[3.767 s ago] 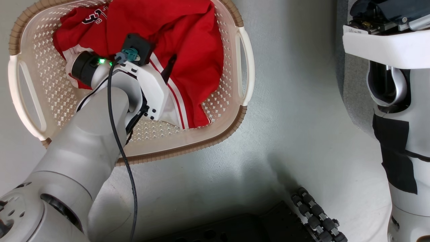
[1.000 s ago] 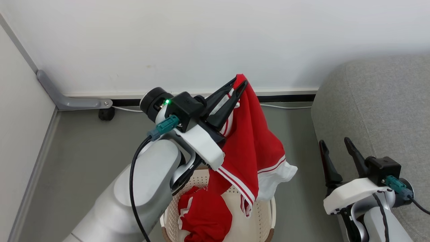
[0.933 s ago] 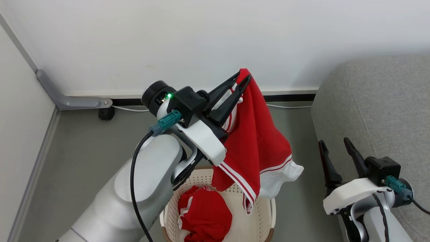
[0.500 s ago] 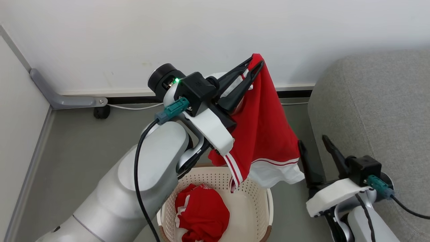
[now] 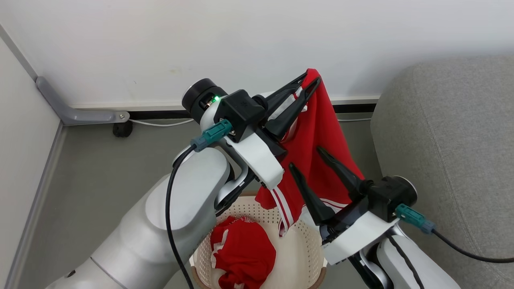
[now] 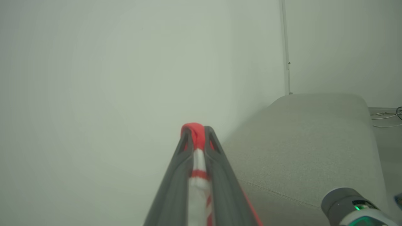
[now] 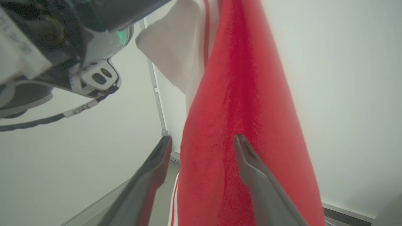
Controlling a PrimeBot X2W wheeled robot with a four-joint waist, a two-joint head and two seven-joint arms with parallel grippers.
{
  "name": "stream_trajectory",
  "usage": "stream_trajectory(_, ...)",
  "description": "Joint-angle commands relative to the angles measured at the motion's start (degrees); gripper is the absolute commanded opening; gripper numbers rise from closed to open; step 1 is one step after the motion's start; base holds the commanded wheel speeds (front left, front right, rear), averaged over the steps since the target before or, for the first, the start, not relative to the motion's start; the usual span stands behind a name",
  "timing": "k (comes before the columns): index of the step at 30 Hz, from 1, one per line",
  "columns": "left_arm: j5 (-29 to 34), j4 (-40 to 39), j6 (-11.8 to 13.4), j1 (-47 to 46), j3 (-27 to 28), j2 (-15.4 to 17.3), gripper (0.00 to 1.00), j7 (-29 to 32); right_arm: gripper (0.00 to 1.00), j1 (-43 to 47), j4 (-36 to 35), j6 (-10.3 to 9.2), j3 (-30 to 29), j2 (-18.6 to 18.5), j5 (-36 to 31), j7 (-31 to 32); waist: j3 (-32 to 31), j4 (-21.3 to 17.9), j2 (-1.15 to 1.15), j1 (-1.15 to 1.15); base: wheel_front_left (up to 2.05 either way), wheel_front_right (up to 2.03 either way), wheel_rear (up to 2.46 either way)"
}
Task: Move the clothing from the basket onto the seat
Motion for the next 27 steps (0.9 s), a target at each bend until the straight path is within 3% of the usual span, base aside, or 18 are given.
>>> stream_trajectory(1,0.0,-1.4,0.0,-2.5,1.8,0.9,0.0,-0.3,1.0,-1.5,-1.9,0.22,1.1,0.4,0.4,-0.3,0.0,0.1,0.0,0.0,0.0,0.0,0.0)
stream_trajectory(7,0.0,-1.7,0.0,-2.3,1.0,0.4,0.0,-0.3,1.0,-2.3,0.2,0.22,2.8,0.3,-0.8,-0.3,-0.2,0.6,0.0,0.0,0.0,0.0,0.0)
stream_trajectory(25,-1.5,-2.3,0.0,-2.2,-0.6,-0.4,0.0,-0.3,1.0,-7.9,20.0,0.22,0.2,4.4,-3.9,-0.3,0.3,2.4,0.0,0.0,0.0,0.0,0.0)
stream_trajectory(26,-1.6,-2.3,0.0,-2.2,-0.6,-0.5,0.0,-0.3,0.39,-8.2,20.2,0.22,0.2,4.4,-3.5,-0.3,0.4,2.5,0.0,0.0,0.0,0.0,0.0)
stream_trajectory(27,-1.7,-2.2,0.0,-2.1,-0.6,-0.5,0.0,-0.3,0.0,-8.4,20.2,0.22,0.1,4.4,-3.1,-0.3,0.5,2.5,0.0,0.0,0.0,0.0,0.0)
